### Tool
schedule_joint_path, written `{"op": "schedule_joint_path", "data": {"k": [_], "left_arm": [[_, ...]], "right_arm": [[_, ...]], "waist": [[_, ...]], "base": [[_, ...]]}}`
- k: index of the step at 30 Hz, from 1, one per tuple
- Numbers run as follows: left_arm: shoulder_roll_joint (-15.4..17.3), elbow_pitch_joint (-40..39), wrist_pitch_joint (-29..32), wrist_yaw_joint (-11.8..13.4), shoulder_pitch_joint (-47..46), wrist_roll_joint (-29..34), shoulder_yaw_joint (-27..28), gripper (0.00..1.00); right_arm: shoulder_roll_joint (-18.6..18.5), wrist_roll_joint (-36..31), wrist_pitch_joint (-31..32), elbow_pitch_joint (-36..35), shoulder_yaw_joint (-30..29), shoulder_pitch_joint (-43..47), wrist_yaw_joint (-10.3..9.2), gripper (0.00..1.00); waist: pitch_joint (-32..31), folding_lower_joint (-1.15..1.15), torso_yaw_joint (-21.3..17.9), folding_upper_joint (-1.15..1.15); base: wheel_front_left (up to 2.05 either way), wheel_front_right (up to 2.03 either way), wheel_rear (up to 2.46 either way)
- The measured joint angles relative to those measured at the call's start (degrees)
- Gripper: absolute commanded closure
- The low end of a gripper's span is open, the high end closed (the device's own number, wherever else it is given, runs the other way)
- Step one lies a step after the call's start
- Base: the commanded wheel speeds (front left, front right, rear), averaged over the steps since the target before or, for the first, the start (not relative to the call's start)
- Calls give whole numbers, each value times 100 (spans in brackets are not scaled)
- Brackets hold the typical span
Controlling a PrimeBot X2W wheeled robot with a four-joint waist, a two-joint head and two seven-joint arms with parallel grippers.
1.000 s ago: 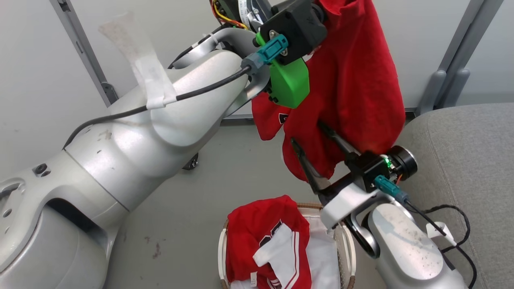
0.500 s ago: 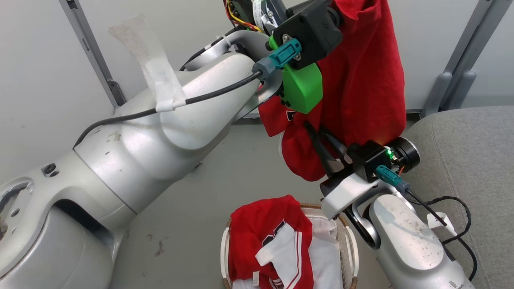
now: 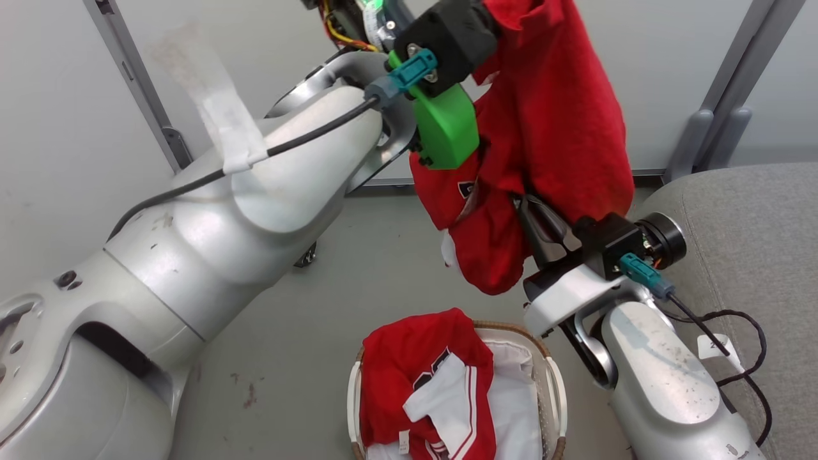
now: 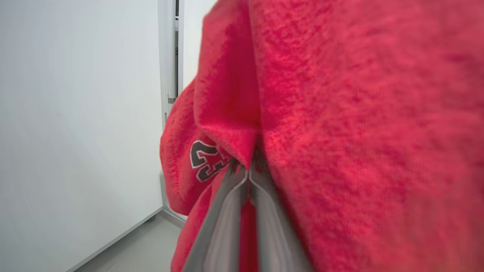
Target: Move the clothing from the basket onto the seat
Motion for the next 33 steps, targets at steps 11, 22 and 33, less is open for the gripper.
{"op": "schedule_joint_path", "data": {"k": [11, 22, 33], "left_arm": [[104, -18, 0, 94, 1038, -335, 728, 62], [133, -563, 0, 129, 3052, -241, 1916, 0], [-167, -655, 0, 44, 4804, 211, 2813, 0]], "right_arm": [[0, -52, 0, -209, -660, 89, 0, 100], [1, -242, 0, -381, -1195, 138, 0, 100], [2, -279, 0, -478, -1426, 257, 0, 100]], "waist": [[78, 0, -29, 0], [184, 0, -58, 0], [264, 0, -166, 0]], "base": [[0, 0, 0], [0, 0, 0], [0, 0, 0]]}}
